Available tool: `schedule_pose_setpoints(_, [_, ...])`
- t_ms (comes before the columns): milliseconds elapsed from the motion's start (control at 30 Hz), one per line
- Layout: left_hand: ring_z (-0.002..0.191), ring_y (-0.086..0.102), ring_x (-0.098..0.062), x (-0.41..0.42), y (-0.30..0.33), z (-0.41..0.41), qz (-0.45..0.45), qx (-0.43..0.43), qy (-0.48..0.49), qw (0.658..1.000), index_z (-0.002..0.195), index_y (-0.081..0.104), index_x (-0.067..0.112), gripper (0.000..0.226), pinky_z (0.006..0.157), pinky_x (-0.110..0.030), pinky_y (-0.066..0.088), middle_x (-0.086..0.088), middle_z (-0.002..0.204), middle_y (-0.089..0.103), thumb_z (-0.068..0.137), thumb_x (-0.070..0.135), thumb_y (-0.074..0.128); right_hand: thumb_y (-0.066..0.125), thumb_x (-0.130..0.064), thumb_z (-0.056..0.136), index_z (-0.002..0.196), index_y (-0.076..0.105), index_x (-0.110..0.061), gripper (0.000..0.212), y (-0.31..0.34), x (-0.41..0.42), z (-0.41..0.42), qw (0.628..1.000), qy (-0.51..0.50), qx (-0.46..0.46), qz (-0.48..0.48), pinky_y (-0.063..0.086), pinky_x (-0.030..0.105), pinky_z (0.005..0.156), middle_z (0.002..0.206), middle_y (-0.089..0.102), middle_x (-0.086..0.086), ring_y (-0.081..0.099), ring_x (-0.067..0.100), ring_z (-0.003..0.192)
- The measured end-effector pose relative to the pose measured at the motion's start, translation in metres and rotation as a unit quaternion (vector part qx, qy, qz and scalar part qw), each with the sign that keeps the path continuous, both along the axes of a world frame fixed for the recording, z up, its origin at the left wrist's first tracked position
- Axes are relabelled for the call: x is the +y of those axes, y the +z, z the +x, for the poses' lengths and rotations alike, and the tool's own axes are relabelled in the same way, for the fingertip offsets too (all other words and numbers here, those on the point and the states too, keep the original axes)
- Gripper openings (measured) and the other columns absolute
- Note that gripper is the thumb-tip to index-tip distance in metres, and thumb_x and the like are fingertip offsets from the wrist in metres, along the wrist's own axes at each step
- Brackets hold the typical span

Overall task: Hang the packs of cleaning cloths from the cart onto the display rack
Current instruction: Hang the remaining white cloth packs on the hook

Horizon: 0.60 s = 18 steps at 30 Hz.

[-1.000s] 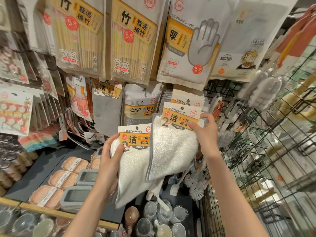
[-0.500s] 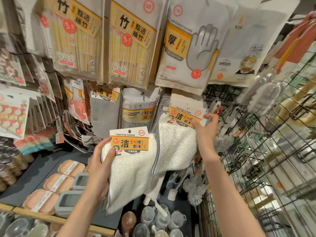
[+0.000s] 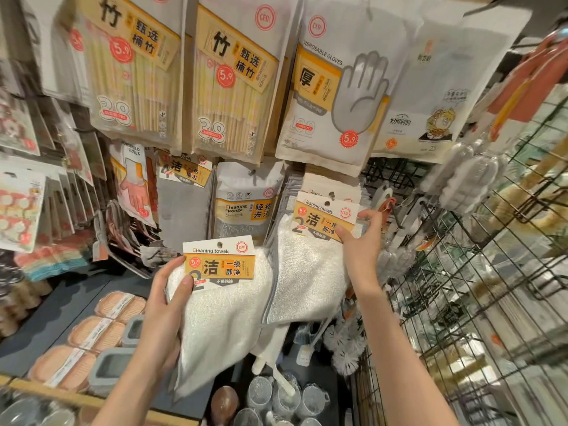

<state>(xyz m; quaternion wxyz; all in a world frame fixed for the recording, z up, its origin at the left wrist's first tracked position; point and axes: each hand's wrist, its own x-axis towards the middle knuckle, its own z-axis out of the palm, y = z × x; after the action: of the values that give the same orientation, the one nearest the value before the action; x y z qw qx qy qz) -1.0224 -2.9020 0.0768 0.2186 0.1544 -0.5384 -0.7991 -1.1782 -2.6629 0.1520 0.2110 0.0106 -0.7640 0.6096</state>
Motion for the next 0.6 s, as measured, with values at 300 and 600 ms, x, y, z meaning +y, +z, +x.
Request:
schedule_pose_setpoints(300, [0.094,0.067,0.002,0.0004,0.0049,0.0009,0.004,0.002,-0.001,1.0,0.125,0.054,0.025,0.032,0.068,-0.01,0.052,0.004,0.112,0.069,0.098,0.01,0.048,0.059,0.005,0.086,0.102,0.04,-0.014,0.032,0.0003,0.0013,0.0015,1.0,0.012,0.014,-0.01,0.044,0.003,0.068,0.1,0.05,-0.017,0.052,-0.021,0.085])
schedule_pose_setpoints(600, [0.091,0.068,0.001,0.0025,0.0055,0.0017,0.015,0.001,-0.006,1.0,0.125,0.054,0.024,0.031,0.066,-0.011,0.053,0.001,0.113,0.069,0.097,0.01,0.049,0.063,0.001,0.083,0.103,0.042,-0.016,0.034,0.0041,0.0077,-0.0061,0.999,-0.004,0.045,-0.014,0.04,0.004,0.078,0.107,0.049,-0.006,0.048,-0.013,0.097])
